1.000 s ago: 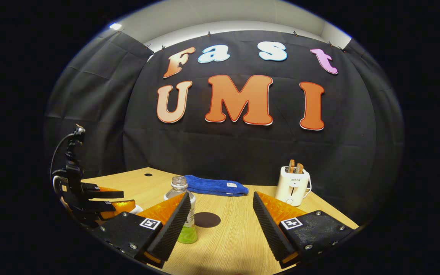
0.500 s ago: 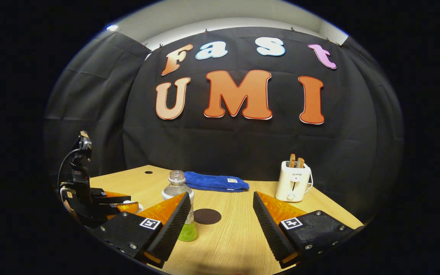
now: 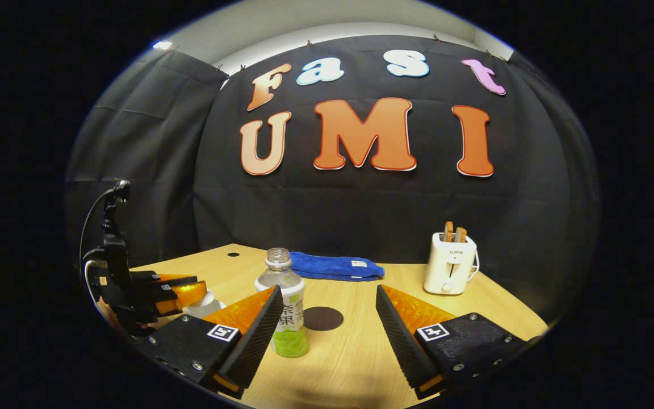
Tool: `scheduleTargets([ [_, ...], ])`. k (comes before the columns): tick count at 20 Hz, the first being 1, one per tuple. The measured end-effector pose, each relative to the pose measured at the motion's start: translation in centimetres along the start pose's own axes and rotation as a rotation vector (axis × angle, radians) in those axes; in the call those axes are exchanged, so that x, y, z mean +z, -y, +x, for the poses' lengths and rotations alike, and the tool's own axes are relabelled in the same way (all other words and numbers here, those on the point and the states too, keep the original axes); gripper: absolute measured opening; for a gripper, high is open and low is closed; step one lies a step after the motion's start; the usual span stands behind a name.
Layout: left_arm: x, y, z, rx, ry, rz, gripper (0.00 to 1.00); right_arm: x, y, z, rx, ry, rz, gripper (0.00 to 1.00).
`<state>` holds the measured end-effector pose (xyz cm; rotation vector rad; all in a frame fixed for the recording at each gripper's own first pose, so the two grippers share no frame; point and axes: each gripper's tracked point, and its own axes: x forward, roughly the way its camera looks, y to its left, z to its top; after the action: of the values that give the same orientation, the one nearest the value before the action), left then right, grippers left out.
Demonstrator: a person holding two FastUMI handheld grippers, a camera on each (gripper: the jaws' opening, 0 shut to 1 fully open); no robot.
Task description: Open the teacup lid with one hand, grasp the water bottle and pour water into the teacup with the other hand; after pouring, place the water bottle on the coaster and then close the teacup lid.
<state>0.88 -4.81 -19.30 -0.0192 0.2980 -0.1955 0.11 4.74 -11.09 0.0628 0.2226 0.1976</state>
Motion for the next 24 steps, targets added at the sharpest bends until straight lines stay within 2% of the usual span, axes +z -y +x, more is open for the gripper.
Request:
scheduleTargets([
  [8, 2.2, -6.4, -2.4, 0.130, 0.050, 0.011, 0.34, -3.3, -4.1, 2.1, 0.066, -0.091, -0.003, 0.96],
  [15, 0.8, -9.1, -3.5, 0.180, 0.040, 0.006, 0.34, -8.4, -5.2, 5.4, 0.025, -0.223, -0.009, 0.95],
  [19, 0.3, -10.1, -3.8, 0.199, 0.037, 0.015, 0.34, -9.9, -5.9, 6.4, 0.016, -0.276, 0.029, 0.82],
  [20, 0.2, -10.4, -3.8, 0.201, 0.035, 0.015, 0.34, -9.9, -6.0, 6.4, 0.008, -0.280, 0.037, 0.73],
  [21, 0.0, -10.5, -3.7, 0.203, 0.033, 0.014, 0.34, -10.0, -6.0, 6.9, 0.005, -0.276, 0.041, 0.70],
  [24, -0.3, -11.0, -3.9, 0.204, 0.031, 0.000, 0.34, -9.8, -6.3, 7.2, 0.010, -0.279, 0.015, 0.66],
])
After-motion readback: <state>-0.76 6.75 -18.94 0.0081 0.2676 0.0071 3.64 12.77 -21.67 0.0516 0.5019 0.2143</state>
